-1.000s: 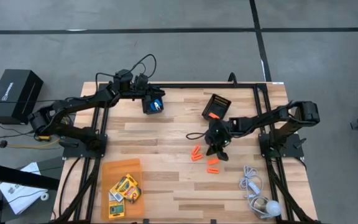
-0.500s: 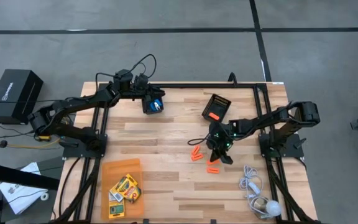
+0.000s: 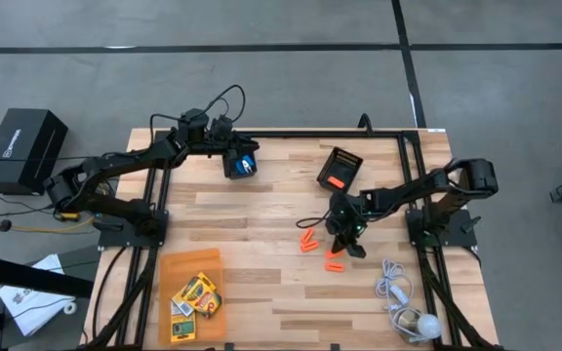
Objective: Pick & Place School Supplies
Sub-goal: Put the orange eraser into the right black bin
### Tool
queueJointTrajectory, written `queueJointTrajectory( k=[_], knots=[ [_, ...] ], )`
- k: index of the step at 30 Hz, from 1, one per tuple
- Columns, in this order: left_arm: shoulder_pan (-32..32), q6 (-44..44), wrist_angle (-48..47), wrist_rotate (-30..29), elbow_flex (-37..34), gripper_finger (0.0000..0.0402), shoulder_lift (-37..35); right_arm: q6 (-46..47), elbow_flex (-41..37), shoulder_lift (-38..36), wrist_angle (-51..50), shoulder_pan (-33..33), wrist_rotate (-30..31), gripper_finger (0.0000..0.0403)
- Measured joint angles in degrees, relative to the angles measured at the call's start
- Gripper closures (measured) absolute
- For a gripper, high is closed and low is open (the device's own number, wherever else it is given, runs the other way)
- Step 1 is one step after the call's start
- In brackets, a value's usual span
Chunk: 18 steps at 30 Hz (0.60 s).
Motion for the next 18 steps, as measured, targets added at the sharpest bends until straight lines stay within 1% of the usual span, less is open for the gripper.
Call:
queueJointTrajectory(
  k=[5, 8, 11, 13, 14, 15, 18],
  knots=[
    [0.0, 0.04, -0.02, 0.02, 0.0, 0.033, 0.0, 1.19, 0.34, 3.23, 3.86, -0.59, -1.57, 0.0403],
    [0.0, 0.06, -0.02, 0.04, 0.0, 0.033, 0.0, 1.12, 1.61, 5.61, 4.57, -1.22, -3.22, 0.0403],
    [0.0, 0.06, -0.08, 0.06, 0.0, 0.033, 0.0, 0.65, 2.79, 6.79, 4.66, -2.06, -3.4, 0.0403],
    [0.0, 0.06, -0.12, 0.06, 0.0, 0.033, 0.0, -0.1, 3.35, 6.92, 4.97, -2.71, -1.4, 0.0403],
    [0.0, 0.06, -0.19, 0.06, 0.0, 0.033, 0.0, -0.57, 3.75, 7.04, 4.89, -3.09, 1.36, 0.0403],
    [0.0, 0.06, -0.22, 0.08, 0.0, 0.033, 0.0, -0.6, 3.79, 7.38, 4.88, -3.62, 0.32, 0.0403],
    [0.03, 0.07, -0.37, 0.09, 0.0, 0.033, 0.0, -1.3, 3.87, 7.12, 4.36, -4.84, 0.84, 0.0403]
  ],
)
